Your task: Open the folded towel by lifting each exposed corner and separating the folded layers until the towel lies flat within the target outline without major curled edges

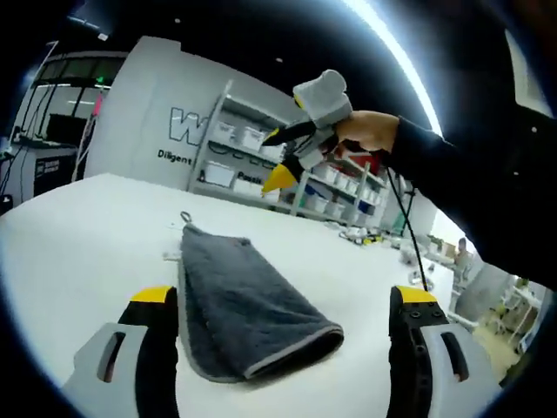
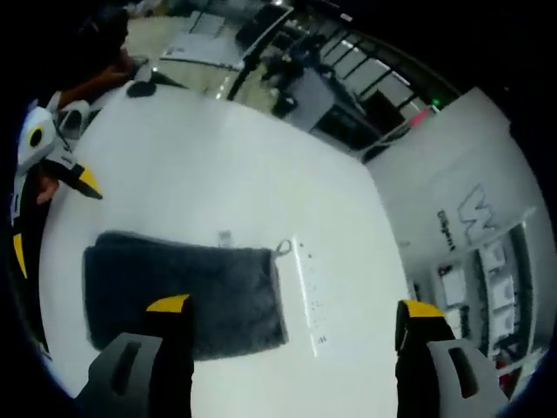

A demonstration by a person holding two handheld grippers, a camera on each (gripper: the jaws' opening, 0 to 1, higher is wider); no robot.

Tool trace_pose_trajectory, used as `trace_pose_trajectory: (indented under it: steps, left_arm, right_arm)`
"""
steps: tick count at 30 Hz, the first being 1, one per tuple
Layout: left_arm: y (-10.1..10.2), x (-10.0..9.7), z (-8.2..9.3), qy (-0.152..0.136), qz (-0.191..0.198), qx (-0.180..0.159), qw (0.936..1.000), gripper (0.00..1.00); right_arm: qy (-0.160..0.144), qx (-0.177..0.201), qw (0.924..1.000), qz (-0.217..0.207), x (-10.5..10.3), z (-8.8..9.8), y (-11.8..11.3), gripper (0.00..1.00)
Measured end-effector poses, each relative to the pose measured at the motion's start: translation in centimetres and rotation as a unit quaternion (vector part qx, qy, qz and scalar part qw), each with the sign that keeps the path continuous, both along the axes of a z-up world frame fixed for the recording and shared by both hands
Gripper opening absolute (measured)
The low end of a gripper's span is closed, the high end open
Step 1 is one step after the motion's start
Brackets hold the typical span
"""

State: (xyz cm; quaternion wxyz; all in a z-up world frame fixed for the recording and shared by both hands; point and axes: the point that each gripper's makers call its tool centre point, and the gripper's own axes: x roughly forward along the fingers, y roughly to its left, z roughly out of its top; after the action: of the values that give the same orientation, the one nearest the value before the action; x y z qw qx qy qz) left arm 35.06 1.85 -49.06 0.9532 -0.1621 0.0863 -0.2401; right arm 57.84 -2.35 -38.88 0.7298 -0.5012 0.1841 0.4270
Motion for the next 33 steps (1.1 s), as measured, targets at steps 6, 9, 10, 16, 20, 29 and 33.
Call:
trace_pose_trajectory:
  steps: [6, 9, 10, 16, 20, 29, 33]
  left_arm:
    - [-0.2, -0.3, 0.5, 0.012, 0.008, -0.056, 0.9983, 0.97]
    - [-0.5, -0.4, 0.7, 0.018, 0.005, -0.072, 0.9972, 0.97]
    - [-0.5, -0.3, 0.8, 0.019, 0.005, -0.076, 0.9969, 0.97]
    - [-0.2, 1.2, 0.7, 0.034, 0.013, -0.106, 0.9937, 0.95]
    - [-0.4, 2.0, 0.4, 0.048, 0.010, -0.118, 0.9918, 0.94]
    - [-1.0, 3.1, -1.9, 0.093, 0.012, -0.133, 0.9866, 0.94]
    - [-1.1, 3.2, -1.9, 0.094, 0.015, -0.139, 0.9857, 0.94]
  right_arm:
    - [0.003, -0.031, 0.9995, 0.003, 0.1, 1.8, -0.9, 0.96]
    - [0.021, -0.038, 0.9990, 0.015, -0.5, 3.0, -0.7, 0.93]
    - [0.023, -0.038, 0.9988, 0.018, -0.7, 3.1, -0.6, 0.93]
    - [0.034, -0.061, 0.9968, 0.040, -0.4, 3.4, -0.1, 0.94]
    - [0.046, -0.068, 0.9953, 0.051, -0.2, 3.5, 0.1, 0.94]
    - [0.073, -0.080, 0.9908, 0.081, 1.0, 3.4, 1.7, 0.92]
    - [0.078, -0.083, 0.9892, 0.092, 1.7, 3.4, 2.5, 0.91]
